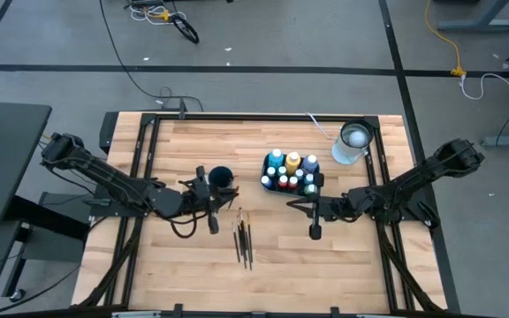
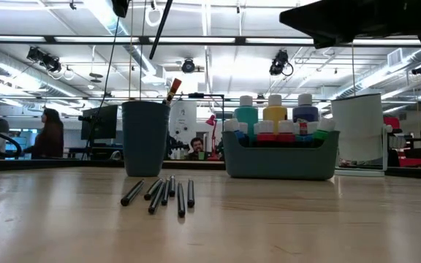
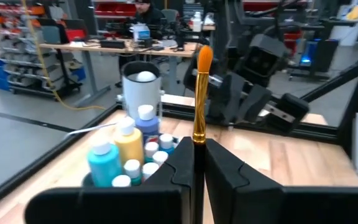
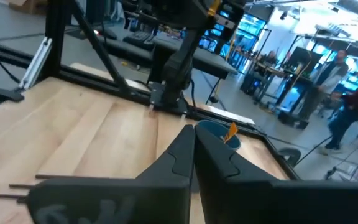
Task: Pick & Place Paint Supplies
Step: Put the gold paintbrush into the blue cup
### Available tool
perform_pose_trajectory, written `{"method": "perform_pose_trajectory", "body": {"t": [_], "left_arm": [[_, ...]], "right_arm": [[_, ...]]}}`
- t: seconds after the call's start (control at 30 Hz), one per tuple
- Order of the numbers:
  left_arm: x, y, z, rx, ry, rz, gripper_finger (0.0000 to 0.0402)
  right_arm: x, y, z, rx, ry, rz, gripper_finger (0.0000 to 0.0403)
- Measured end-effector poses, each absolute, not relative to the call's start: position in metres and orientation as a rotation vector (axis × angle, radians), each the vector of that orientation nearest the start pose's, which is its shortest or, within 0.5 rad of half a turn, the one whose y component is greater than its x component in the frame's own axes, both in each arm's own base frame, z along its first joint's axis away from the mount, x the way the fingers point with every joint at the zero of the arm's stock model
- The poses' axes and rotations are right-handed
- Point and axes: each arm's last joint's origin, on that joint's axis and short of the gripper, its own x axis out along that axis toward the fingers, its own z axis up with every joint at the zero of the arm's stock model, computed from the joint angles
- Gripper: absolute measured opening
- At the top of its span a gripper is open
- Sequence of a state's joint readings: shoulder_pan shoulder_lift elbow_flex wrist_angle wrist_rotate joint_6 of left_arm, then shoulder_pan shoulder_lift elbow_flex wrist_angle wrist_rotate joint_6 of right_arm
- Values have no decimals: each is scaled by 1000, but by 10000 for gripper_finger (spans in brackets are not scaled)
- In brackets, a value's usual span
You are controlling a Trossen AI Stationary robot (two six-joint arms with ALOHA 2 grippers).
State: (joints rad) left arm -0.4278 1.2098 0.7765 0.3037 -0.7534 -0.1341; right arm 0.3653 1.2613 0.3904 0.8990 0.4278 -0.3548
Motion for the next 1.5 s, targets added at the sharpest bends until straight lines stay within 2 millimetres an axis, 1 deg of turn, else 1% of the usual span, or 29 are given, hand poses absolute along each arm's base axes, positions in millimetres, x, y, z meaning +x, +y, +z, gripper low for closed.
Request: {"method": "perform_pose_trajectory", "body": {"t": [0.3, 0.47, 0.6, 1.0, 1.5], "left_arm": [[247, -90, 291, -61, 84, 351, 22], [247, -91, 291, -71, 83, 343, 22], [247, -91, 291, -59, 90, 303, 22], [248, -91, 290, -64, 93, 303, 22], [246, -86, 290, -5, 87, 485, 22]], "right_arm": [[226, 74, 209, -350, -12, -66, 13], [226, 74, 209, -350, -12, -66, 13], [226, 73, 209, -350, -12, -66, 13], [226, 73, 209, -350, -12, -66, 13], [226, 74, 209, -351, -12, -66, 13]]}}
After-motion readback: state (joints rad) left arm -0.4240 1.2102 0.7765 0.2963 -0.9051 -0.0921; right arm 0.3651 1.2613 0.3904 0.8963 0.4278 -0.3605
